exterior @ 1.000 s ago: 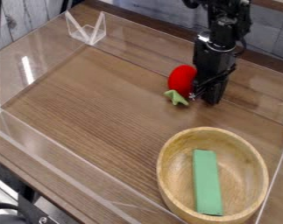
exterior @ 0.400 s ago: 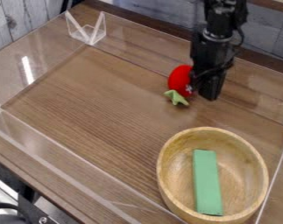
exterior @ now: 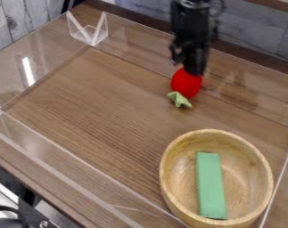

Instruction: Move the red fruit to the left

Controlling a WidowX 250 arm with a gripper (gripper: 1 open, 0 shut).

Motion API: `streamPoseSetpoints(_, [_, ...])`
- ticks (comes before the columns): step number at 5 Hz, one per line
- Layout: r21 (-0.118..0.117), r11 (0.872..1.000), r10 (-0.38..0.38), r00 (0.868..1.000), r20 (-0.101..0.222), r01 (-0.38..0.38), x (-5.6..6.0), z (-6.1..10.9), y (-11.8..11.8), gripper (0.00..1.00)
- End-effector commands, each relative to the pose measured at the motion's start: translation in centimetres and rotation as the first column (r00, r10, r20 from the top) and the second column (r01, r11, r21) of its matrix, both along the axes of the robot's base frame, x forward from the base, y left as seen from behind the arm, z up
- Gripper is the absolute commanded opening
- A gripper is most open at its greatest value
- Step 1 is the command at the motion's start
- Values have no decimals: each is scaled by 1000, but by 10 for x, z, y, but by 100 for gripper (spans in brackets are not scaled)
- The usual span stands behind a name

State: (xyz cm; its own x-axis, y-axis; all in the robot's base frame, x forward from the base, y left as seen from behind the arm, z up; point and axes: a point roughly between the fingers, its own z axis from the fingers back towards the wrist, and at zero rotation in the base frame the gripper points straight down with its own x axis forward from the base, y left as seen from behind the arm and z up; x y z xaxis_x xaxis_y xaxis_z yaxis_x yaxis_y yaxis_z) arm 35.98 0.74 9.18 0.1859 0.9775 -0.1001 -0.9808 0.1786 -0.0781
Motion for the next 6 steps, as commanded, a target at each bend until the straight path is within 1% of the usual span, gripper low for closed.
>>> streamPoseSetpoints(1, [-30,1000,-2,995,101,5,10,55,15,0])
streamPoseSetpoints(2, [-15,1000,-14,994,104,16,9,51,15,0])
streamPoseSetpoints(3, [5,1000,6,995,102,-7,-6,36,6,100])
streamPoseSetpoints(4, [1,999,36,994,106,-36,-17,36,0,0])
streamPoseSetpoints(5, [-7,999,52,993,109,-51,-11,39,0,0])
streamPoseSetpoints(6, [-4,998,70,991,112,-70,-7,35,-3,0])
